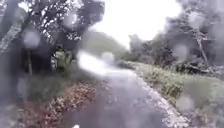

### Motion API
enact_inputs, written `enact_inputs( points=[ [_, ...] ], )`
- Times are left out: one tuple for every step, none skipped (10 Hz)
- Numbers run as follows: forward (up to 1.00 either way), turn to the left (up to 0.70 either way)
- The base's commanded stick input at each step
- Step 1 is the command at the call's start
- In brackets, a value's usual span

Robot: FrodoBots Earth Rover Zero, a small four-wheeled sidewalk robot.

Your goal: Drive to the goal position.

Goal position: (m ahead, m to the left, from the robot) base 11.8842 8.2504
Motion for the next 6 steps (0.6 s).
enact_inputs(
  points=[
    [0.85,0.00],
    [0.85,0.00],
    [0.85,0.00],
    [0.85,0.00],
    [0.85,0.00],
    [0.85,0.00]
  ],
)
